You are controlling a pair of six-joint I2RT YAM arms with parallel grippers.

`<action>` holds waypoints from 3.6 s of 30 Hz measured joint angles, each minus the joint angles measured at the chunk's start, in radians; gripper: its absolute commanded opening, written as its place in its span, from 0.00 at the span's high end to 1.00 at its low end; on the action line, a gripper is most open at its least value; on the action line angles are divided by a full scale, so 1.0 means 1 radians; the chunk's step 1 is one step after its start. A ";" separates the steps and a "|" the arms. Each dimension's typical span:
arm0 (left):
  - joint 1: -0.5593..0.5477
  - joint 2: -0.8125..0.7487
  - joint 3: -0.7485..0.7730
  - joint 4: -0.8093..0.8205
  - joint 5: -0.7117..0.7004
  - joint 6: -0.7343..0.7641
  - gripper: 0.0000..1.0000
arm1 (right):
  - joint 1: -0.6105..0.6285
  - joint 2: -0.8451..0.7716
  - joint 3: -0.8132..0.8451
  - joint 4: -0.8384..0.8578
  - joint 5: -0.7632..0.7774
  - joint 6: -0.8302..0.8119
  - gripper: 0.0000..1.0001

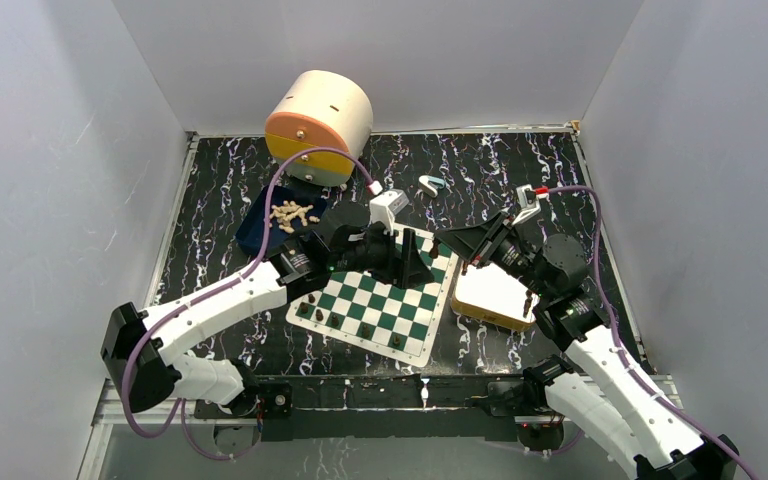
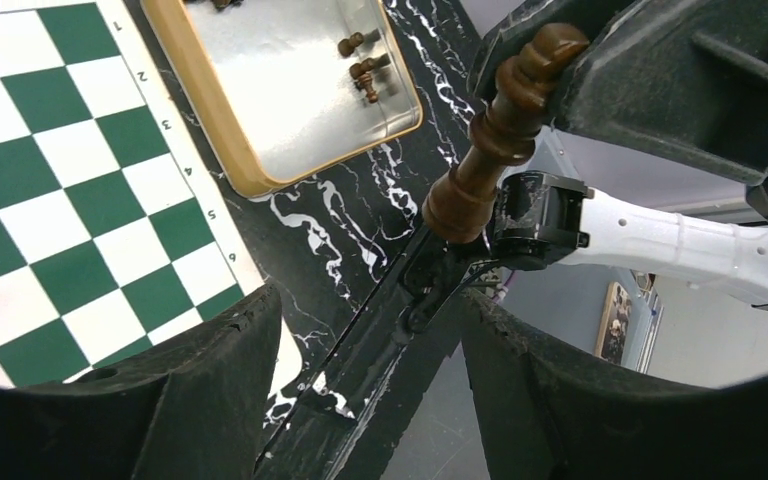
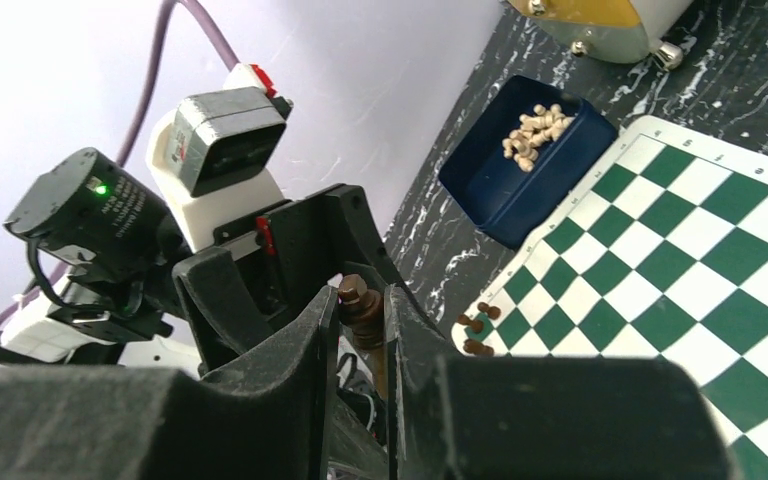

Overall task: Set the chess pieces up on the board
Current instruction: Place the chess piece on the chessboard.

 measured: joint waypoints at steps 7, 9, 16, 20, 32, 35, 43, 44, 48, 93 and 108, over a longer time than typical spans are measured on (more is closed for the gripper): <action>0.000 0.005 -0.006 0.083 0.038 -0.014 0.35 | 0.000 0.000 -0.013 0.052 -0.009 0.045 0.84; 0.000 0.004 -0.016 0.122 0.050 -0.024 0.36 | 0.000 -0.001 -0.017 0.055 -0.014 0.051 0.84; 0.000 0.005 -0.023 0.209 0.065 -0.044 0.60 | 0.000 -0.003 -0.020 0.072 -0.037 0.074 0.83; 0.000 0.009 -0.023 0.237 0.073 -0.047 0.84 | 0.000 -0.024 -0.036 0.078 -0.049 0.076 0.82; -0.002 0.000 -0.023 0.135 0.101 0.096 0.99 | 0.001 -0.074 0.038 -0.195 -0.084 -0.109 0.55; 0.001 -0.029 -0.031 0.080 0.104 0.160 0.99 | 0.001 -0.073 0.114 -0.319 -0.086 -0.201 0.50; 0.002 -0.076 -0.040 -0.036 0.136 0.290 0.99 | 0.001 0.027 0.334 -0.538 -0.163 -0.400 0.52; 0.002 -0.076 -0.045 -0.041 0.140 0.302 0.99 | 0.001 0.047 0.345 -0.550 -0.180 -0.410 0.53; 0.002 -0.074 -0.062 -0.068 0.162 0.328 0.99 | 0.001 0.132 0.359 -0.583 -0.257 -0.426 0.55; 0.004 -0.036 -0.075 -0.150 0.172 0.379 1.00 | 0.118 0.412 0.362 -0.686 -0.334 -0.434 0.59; 0.004 -0.040 -0.077 -0.150 0.077 0.373 0.47 | 0.118 0.378 0.314 -0.624 -0.322 -0.430 0.83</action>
